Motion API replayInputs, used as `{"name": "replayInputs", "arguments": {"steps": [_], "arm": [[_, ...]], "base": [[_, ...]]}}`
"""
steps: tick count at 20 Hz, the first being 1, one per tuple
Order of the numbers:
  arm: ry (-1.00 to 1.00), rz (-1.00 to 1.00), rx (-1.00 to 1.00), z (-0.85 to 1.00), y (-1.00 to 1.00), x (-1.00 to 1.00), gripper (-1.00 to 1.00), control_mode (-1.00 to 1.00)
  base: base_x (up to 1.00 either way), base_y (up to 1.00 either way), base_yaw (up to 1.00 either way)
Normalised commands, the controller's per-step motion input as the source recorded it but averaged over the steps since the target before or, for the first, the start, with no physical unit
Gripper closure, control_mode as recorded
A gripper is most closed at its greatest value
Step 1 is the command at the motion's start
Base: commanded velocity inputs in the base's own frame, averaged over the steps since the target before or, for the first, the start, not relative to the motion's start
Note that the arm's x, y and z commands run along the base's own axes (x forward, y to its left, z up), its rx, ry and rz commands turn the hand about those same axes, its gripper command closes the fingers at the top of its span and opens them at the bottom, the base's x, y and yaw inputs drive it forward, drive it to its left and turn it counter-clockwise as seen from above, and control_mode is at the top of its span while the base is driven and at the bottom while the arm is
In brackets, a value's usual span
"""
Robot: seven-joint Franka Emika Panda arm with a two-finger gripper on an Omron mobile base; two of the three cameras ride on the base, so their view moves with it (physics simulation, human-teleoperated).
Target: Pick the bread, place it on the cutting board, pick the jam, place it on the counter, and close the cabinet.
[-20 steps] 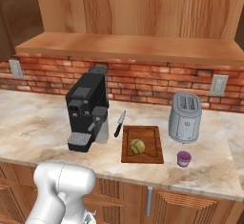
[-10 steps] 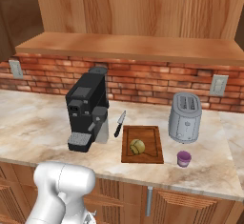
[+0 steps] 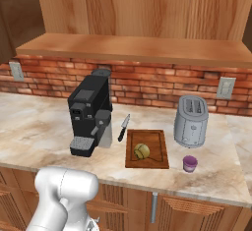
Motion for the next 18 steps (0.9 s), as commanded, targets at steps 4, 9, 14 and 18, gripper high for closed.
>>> {"name": "replayInputs", "arguments": {"steps": [4, 9, 14, 18], "arm": [[-0.02, -0.04, 0.00, 0.00, 0.00, 0.09, -1.00, -1.00], [-0.03, -0.04, 0.00, -0.01, 0.00, 0.08, -1.00, -1.00], [-0.05, -0.03, 0.00, -0.05, 0.00, 0.13, -1.00, -1.00], [-0.04, -0.02, 0.00, -0.08, 0.05, 0.13, -1.00, -1.00]], "base": [[0.00, 0.00, 0.00], [0.00, 0.00, 0.00], [0.00, 0.00, 0.00], [0.00, 0.00, 0.00]]}}
